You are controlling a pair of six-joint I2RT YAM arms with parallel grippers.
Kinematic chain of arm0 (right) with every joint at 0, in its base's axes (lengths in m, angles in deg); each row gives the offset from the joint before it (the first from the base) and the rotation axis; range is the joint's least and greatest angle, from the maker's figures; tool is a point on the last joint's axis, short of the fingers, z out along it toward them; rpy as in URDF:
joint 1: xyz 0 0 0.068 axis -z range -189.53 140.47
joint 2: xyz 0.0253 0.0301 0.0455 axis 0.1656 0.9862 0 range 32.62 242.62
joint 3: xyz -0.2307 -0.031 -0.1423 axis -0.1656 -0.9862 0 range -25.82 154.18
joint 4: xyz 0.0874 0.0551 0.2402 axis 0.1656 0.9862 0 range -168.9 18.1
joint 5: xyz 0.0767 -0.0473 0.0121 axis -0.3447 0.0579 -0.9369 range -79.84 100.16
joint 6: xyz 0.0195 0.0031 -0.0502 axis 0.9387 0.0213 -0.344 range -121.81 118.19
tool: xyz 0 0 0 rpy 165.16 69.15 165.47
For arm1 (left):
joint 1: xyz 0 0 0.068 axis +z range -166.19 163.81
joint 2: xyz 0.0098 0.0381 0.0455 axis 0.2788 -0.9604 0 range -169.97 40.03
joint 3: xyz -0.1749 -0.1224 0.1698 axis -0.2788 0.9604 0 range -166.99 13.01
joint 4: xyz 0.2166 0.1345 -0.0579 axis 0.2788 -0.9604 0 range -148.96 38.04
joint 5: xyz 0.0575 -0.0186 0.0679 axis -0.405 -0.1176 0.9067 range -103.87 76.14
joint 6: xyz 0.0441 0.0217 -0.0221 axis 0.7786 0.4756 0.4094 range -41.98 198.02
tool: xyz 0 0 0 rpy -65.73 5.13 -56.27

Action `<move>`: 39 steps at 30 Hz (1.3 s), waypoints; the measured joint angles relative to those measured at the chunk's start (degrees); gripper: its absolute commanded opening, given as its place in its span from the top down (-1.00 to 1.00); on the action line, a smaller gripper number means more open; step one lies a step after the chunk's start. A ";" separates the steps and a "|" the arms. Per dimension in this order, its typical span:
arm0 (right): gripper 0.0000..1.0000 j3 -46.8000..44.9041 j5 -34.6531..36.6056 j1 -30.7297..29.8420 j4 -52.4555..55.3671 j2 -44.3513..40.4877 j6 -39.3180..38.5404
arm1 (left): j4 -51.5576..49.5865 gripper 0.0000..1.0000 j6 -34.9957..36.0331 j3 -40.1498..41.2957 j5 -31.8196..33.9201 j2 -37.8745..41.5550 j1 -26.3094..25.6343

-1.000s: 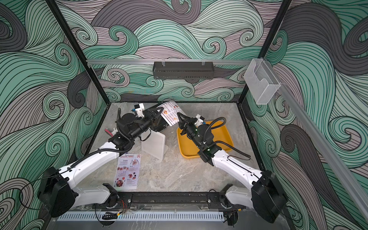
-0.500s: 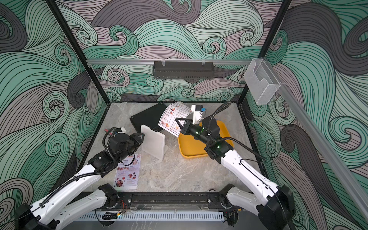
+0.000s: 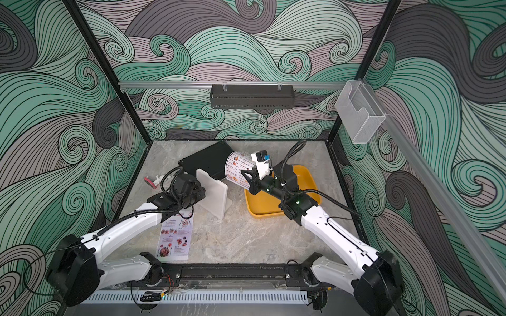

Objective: Replace the menus in the menu holders
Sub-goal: Adjust the menu holder at the center of the board, then insert the menu into the menu holder.

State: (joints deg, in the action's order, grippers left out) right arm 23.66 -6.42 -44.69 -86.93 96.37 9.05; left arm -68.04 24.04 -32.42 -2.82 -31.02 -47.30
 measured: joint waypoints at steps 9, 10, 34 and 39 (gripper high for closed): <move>1.00 -1.07 2.12 0.02 -0.79 -2.01 0.11 | 3.26 0.25 5.75 -1.81 -3.37 -4.66 0.98; 1.00 -1.07 2.25 -0.04 -1.33 -1.97 1.42 | 3.06 0.25 6.05 -1.90 -3.76 -4.63 1.09; 1.00 -1.70 16.85 -10.01 -22.27 8.90 19.67 | -0.68 0.27 3.78 1.97 -9.09 4.96 1.38; 1.00 -3.02 16.85 -9.99 -24.04 9.16 20.06 | -0.74 0.27 3.56 2.14 -9.18 5.25 1.38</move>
State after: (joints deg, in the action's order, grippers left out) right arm 20.64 10.44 -54.68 -110.97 105.53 29.11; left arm -68.78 27.60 -30.28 -12.00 -25.77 -45.92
